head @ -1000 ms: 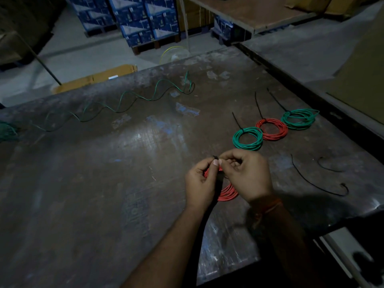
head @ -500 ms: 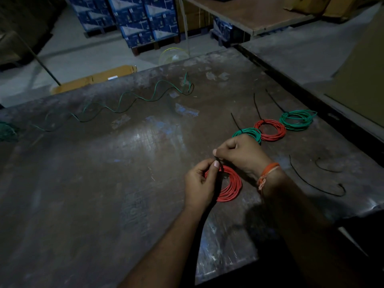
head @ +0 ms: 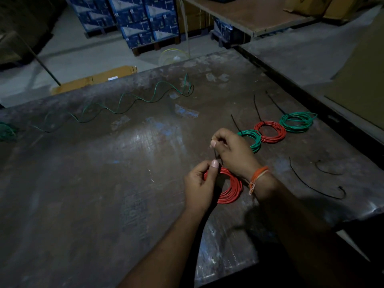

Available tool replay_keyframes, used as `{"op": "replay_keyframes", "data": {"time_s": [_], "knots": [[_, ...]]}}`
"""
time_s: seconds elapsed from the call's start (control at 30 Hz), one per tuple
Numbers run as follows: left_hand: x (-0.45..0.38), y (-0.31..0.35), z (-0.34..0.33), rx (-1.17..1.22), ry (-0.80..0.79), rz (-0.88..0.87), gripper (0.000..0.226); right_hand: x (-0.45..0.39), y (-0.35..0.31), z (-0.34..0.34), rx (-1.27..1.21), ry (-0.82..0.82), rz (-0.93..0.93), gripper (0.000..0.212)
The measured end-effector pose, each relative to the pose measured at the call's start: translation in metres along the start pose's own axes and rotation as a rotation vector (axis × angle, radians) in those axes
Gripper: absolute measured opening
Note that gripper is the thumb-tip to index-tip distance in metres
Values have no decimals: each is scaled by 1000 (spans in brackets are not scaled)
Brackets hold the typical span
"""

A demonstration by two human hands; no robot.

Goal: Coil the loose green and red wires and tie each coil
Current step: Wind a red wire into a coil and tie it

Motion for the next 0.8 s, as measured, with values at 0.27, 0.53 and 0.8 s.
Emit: {"op": "replay_keyframes", "data": {"time_s": [0.27, 0.53, 0.8], "knots": [[-2, -2, -1, -56, -2, -12, 18, 4, -13, 1, -116, 127, 75, 12], [-5, -7, -1, -8, -16, 28, 29, 5, -24, -8, -153, 297, 78, 13], [-46, -9, -1, -117, 119, 133, 35, 29, 0, 15, 165, 240, 152, 19]]}}
Point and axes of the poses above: each hand's wrist, its own x-axis away from the middle knuckle, its own z-axis out of the back of the hand, y = z × x, the point moved 2 cm from there along -x, towards the middle knuckle, and after that the axes turned 5 degrees about y, right-handed, at the moved point
